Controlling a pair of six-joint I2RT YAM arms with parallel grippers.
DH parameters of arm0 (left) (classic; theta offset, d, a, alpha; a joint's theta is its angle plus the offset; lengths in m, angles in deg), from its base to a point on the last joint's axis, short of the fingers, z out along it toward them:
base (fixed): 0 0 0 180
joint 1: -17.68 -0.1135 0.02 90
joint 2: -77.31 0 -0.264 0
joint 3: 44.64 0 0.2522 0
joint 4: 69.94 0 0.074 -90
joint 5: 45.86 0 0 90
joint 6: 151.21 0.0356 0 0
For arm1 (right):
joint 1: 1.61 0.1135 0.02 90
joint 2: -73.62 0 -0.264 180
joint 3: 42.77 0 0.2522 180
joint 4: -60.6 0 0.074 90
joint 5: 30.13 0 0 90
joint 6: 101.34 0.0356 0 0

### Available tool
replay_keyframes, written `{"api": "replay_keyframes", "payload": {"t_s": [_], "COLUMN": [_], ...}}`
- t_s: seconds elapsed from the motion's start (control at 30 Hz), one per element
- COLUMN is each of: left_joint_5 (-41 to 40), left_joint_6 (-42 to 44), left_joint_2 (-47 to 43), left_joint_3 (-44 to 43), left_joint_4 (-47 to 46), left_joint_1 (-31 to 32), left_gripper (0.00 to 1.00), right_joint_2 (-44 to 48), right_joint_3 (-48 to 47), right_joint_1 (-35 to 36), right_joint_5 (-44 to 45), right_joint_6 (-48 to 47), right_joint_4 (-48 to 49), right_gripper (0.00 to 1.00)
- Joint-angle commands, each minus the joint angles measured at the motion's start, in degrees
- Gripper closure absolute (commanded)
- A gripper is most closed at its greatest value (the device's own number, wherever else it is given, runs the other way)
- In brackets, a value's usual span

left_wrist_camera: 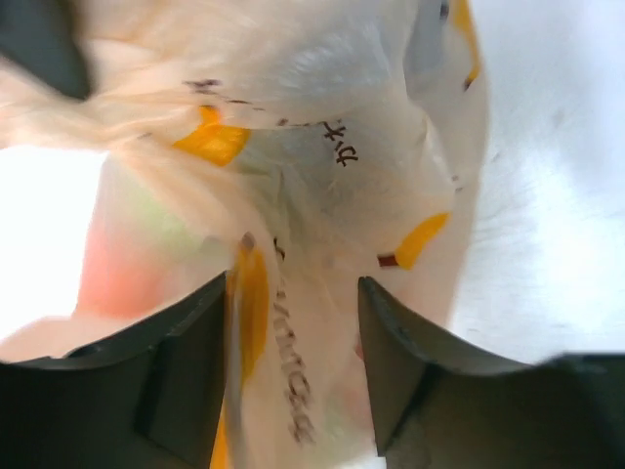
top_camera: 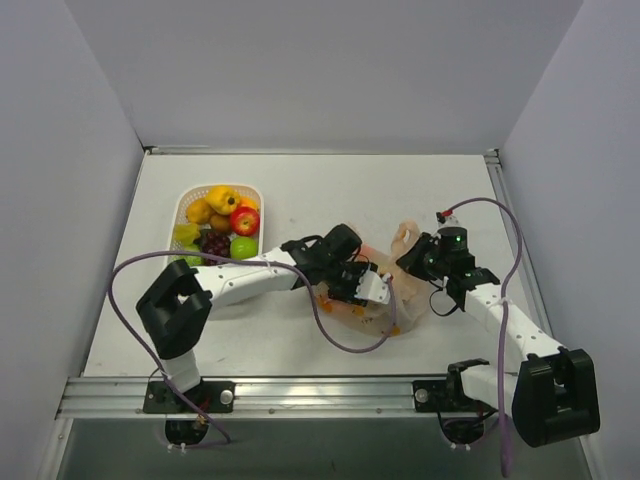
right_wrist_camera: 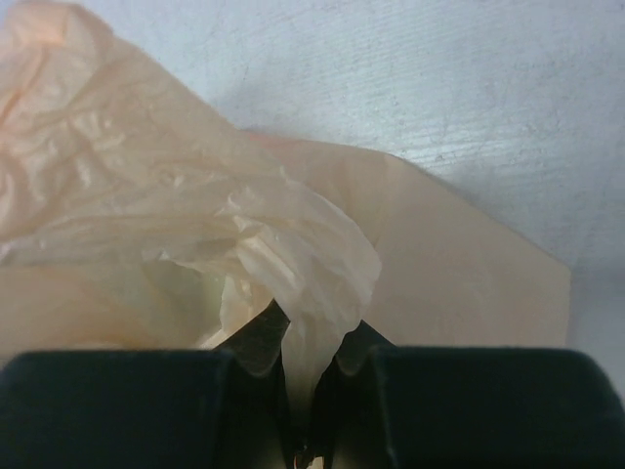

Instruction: Place the fake fruits into the plastic bag and tie a complex knot

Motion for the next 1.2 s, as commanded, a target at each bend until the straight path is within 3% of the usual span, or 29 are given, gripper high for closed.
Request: {"api": "replay_keyframes", "payload": {"t_s": [0.0,0.1,0.2,0.37,0.47,0.57,0.6,0.7,0.97,1.17], "left_joint_5": [4.5,6.0,8.5,11.4,11.6,13.3,14.3,6.1,11.3,8.3], "left_joint_6": [-18.4,-33.7,-43.8,-45.2,-46.3,-57.8,-64.5,-76.4,-91.3,-99.4], "left_joint_2": [-11.9,-18.6,-25.3,-34.8,-36.3,-39.5,-41.1,-47.6,-52.8,-48.3], "left_joint_3": [-7.0,-8.1,-7.0,-2.1,-2.0,2.6,5.0,11.7,21.1,28.5], "left_joint_4": [4.9,4.7,4.4,0.4,4.0,4.6,3.9,1.8,-1.6,-6.9], "left_joint_1": [-1.6,-5.5,-10.9,-21.8,-27.3,-33.1,-33.6,-31.1,-27.1,-21.7], "left_gripper": [0.36,0.27,0.25,0.15,0.14,0.08,0.08,0.03,0.03,0.03], "right_joint_2": [2.4,3.4,4.5,6.5,6.5,6.3,6.2,6.1,5.2,3.1], "right_joint_3": [-1.1,-1.3,-1.6,-1.6,-2.2,-3.1,-3.3,-4.2,-4.7,-5.4], "right_joint_1": [-0.7,-0.2,0.7,1.6,2.2,2.6,2.8,3.7,6.6,7.2], "right_joint_5": [0.6,-2.0,-3.7,-4.8,-4.8,-5.3,-6.3,-7.2,-11.0,-13.5], "right_joint_6": [-2.8,-4.4,-6.4,-9.4,-10.3,-10.7,-11.0,-11.3,-12.2,-13.0], "right_joint_4": [2.8,2.3,1.2,-0.3,-1.0,-1.8,-1.9,-2.9,-2.4,-1.3], "right_gripper": [1.00,1.00,1.00,1.00,1.00,1.00,1.00,1.00,1.00,1.00]}}
